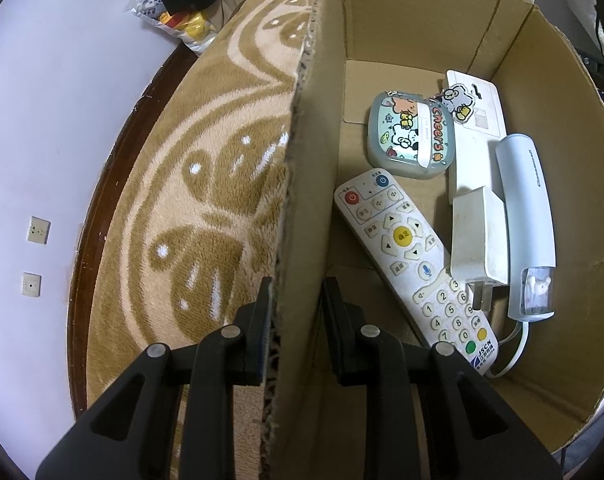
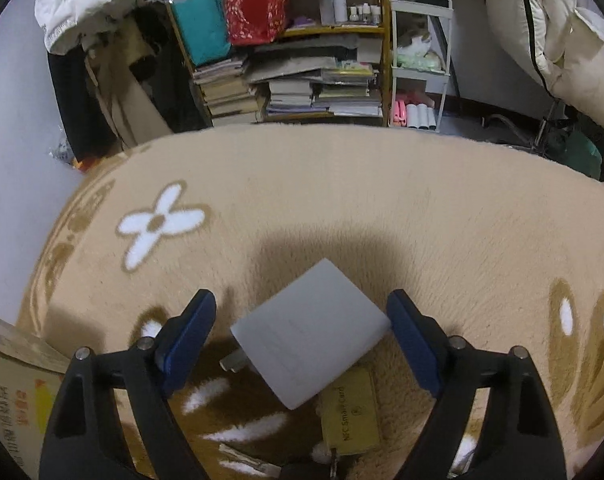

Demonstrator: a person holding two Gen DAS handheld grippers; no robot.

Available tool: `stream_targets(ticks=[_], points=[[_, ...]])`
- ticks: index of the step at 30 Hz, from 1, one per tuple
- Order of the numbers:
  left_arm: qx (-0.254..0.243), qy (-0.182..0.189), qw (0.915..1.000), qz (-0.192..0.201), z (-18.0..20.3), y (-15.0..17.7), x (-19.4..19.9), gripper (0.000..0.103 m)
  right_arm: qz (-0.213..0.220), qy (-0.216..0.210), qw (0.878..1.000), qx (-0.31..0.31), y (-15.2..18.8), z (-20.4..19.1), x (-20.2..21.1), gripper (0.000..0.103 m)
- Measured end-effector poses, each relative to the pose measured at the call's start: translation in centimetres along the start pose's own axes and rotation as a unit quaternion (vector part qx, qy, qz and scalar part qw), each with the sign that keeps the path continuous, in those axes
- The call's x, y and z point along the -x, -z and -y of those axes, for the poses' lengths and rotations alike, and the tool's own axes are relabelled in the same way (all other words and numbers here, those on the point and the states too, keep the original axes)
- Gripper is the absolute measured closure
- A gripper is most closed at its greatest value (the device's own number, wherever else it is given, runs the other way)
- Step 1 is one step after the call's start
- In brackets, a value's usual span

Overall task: Organize rigid objects
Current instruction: 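Move the right gripper to the white square charger and grasp it, then lift the white charger with the right gripper toward the box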

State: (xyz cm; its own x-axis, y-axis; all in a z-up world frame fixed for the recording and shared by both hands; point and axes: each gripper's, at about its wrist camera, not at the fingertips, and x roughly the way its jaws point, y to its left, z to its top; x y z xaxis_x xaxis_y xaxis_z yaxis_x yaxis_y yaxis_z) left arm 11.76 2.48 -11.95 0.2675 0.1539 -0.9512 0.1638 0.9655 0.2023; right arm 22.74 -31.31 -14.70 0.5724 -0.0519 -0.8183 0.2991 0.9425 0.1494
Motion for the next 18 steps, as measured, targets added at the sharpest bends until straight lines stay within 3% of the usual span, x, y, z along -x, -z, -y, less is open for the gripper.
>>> stream_targets(ticks=[2,4,9,18], points=[[-0.001,-0.003,1.0,0.002,0.2,0.0,0.1,0.08,0.0,0.014,1.0,0.005,0.1,0.0,-0.4,0.012],[0.001,-0.001,1.0,0.002,0.2,0.1,0.1,0.08,0.0,0.016,1.0,0.012,0.3,-0.2,-0.5,0.019],[0.0,-0.002,1.0,0.004,0.2,0.1,0.2,0.08,0.01,0.038,0.998,0.051,0.8,-0.9,0.1,0.019],[-0.007,-0.005,1.0,0.004,0.3,0.1,0.3,0.08,0.034,0.007,0.997,0.065,3.7,-1.4,4.0,0.019]])
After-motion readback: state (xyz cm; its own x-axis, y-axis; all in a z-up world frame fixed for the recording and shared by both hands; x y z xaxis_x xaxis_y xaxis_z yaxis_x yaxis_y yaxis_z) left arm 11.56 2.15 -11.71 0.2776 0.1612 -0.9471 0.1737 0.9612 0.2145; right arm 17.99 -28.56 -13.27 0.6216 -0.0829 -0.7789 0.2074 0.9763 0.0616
